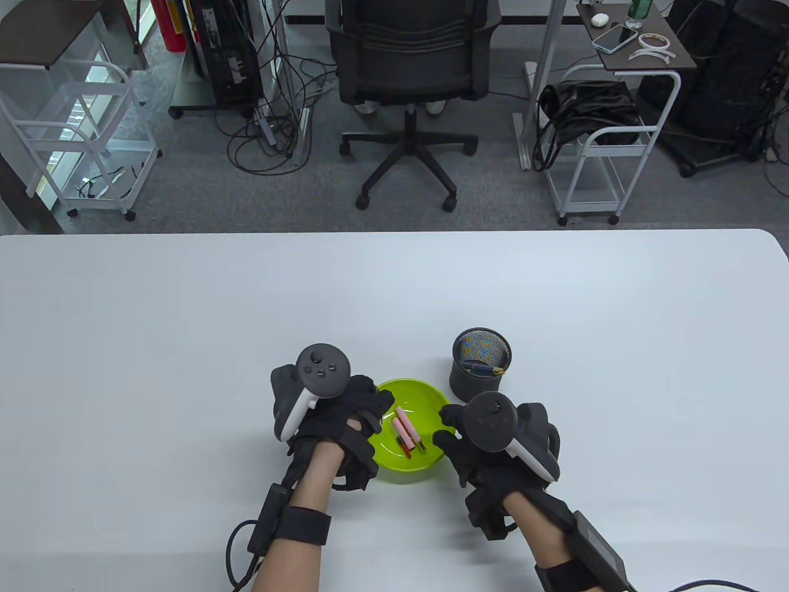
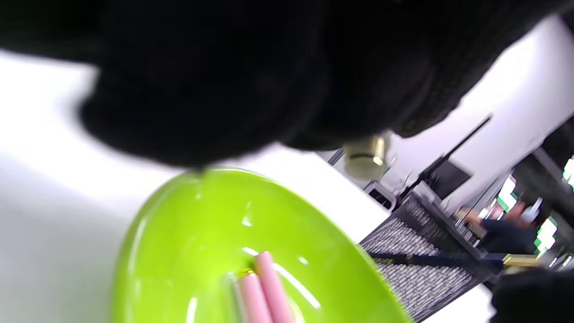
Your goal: Assemble fountain pens from components
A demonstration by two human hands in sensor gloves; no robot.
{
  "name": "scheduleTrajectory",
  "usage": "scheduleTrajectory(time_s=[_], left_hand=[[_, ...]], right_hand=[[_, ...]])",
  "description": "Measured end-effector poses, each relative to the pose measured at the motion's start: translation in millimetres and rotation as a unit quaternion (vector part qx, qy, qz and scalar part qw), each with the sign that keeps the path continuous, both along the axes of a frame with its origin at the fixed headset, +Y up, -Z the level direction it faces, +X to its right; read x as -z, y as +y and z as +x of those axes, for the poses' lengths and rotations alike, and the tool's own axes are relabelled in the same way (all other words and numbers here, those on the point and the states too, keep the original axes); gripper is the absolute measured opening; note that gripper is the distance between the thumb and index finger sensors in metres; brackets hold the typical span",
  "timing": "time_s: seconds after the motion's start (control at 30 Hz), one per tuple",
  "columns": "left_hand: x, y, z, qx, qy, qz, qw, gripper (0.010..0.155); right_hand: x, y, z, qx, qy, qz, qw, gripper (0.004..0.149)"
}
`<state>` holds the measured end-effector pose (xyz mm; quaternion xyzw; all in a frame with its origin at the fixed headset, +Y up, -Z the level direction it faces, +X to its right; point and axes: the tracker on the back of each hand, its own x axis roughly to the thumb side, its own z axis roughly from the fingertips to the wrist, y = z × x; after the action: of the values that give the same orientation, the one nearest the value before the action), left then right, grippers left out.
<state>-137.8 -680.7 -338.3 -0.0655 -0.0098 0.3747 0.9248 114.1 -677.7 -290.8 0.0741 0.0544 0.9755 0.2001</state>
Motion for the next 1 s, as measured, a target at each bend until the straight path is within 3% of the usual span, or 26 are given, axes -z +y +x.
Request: scheduleTrajectory(time_s=[0.1, 0.33, 0.47, 0.73, 1.0], left_hand=[[-6, -8, -13, -0.093, 0.028, 0.011, 0.995, 0.042], [-11, -20, -28, -0.176, 0.018, 0.007, 0.984, 0.043], [-10, -27, -30, -0.252, 0.009, -0.019, 0.968, 0.041], [-15, -15, -36, -0.215, 0.044, 0.018, 0.975, 0.042], [-21, -6, -68, -0.219, 0.121, 0.051, 0.967, 0.042]], right_hand=[[-2, 2, -3, -0.003, 0.007, 0.01, 1.0, 0.047], [-4, -4, -12, -0.018, 0.034, -0.003, 0.999, 0.043], [-1, -6, -20, -0.029, 0.055, -0.015, 0.998, 0.042], [4, 3, -56, -0.092, 0.111, -0.034, 0.989, 0.041], [29, -8, -91, -0.124, 0.094, -0.079, 0.985, 0.043]])
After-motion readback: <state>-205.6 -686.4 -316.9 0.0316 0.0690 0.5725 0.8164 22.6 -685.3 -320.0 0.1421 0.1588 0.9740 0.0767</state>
